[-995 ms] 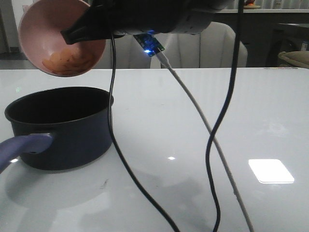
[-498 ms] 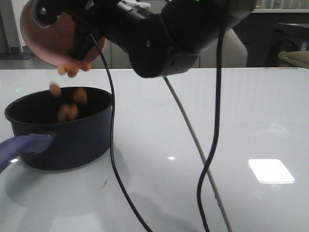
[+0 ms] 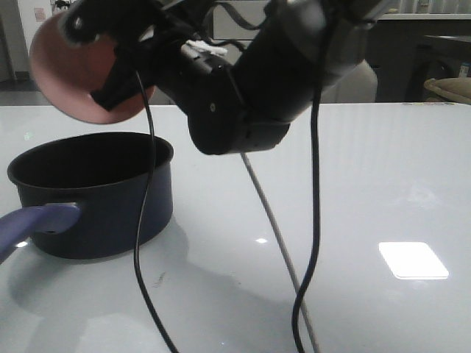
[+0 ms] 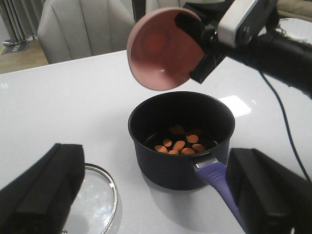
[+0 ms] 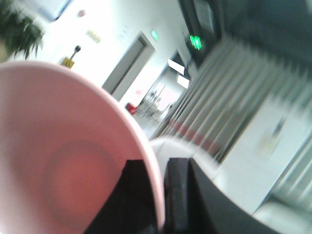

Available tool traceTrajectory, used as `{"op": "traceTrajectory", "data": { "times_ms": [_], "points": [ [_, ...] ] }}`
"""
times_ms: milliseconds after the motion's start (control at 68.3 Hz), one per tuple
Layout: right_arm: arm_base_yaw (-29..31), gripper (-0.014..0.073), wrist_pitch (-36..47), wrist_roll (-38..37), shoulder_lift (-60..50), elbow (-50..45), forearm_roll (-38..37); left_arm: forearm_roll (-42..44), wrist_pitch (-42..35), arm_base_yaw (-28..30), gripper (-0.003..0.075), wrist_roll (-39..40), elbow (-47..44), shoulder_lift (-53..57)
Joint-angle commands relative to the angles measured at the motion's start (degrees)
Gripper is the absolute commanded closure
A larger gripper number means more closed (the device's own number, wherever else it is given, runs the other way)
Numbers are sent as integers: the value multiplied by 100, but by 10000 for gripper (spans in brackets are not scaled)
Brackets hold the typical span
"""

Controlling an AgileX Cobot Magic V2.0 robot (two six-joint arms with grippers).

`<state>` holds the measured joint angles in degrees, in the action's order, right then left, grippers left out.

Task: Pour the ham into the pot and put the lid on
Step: 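Tilt the bowl with the right gripper to pour slices into the saucepan, then carry the empty bowl back and set it down with the right gripper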

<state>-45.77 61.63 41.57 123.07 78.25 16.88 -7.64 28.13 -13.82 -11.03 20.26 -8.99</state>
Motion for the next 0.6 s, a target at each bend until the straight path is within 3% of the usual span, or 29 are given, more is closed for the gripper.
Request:
{"op": "traceTrajectory", "data": {
  "times_ms": [0, 263, 585],
  "points": [
    [6, 460, -505, -1237, -781, 150, 275, -77, -412, -37, 95, 19, 154, -74],
    [62, 460, -3749, -1494, -1834, 150, 707, -77, -412, -37, 94, 19, 154, -74],
    [873, 460, -6461, -1494, -2868, 150, 739, -77, -412, -37, 95, 19, 154, -74]
  ]
}}
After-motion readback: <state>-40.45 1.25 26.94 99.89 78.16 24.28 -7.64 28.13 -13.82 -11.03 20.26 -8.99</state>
